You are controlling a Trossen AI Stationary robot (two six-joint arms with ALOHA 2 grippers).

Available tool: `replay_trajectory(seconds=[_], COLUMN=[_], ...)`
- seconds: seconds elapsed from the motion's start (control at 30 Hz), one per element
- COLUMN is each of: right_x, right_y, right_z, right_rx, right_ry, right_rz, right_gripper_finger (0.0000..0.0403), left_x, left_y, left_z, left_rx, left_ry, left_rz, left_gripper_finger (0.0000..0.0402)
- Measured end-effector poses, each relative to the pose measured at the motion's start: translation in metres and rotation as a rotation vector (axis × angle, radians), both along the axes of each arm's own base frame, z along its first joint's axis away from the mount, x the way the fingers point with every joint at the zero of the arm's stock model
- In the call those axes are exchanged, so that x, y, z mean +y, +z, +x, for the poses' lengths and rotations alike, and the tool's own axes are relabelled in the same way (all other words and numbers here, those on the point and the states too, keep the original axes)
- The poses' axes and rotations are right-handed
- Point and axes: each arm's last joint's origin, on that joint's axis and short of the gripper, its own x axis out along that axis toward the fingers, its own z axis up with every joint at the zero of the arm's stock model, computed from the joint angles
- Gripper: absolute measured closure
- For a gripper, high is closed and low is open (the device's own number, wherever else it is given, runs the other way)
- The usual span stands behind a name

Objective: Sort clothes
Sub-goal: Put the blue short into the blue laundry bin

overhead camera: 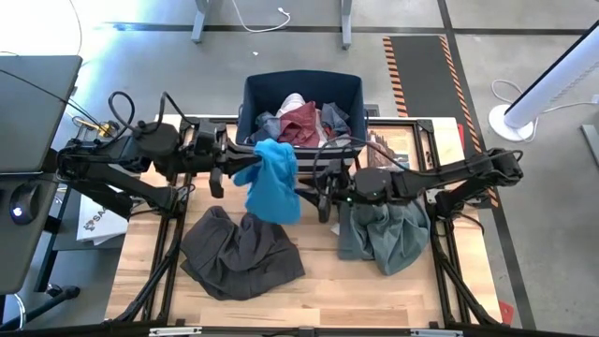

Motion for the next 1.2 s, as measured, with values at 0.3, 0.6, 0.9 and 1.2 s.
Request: replay_trajectory(seconds=[0.3, 0.6, 0.9, 1.2], right_x=[0.000, -0.003, -0.008, -0.008], right_y=[0.015, 0.025, 0.023, 0.026], right_z=[0.002, 0.002, 0.002, 0.003], right_rx=[-0.138, -0.238, -0.217, -0.259], right_ry=[0.083, 0.116, 0.033, 0.118], right_rz=[-0.066, -0.098, -0.098, 0.009], right_gripper_finger=[0.0225, 0.0225, 0.0235, 0.0391], left_x=[-0.003, -0.003, -0.003, -0.004], left_y=[0.001, 0.001, 0.001, -0.003], left_z=[0.000, 0.000, 0.001, 0.006], left_rx=[-0.009, -0.011, -0.016, 0.007], left_ry=[-0.108, -0.107, -0.108, -0.107], left_rz=[-0.022, -0.032, -0.032, -0.029], left_gripper_finger=[0.0399, 0.0399, 0.0398, 0.0398])
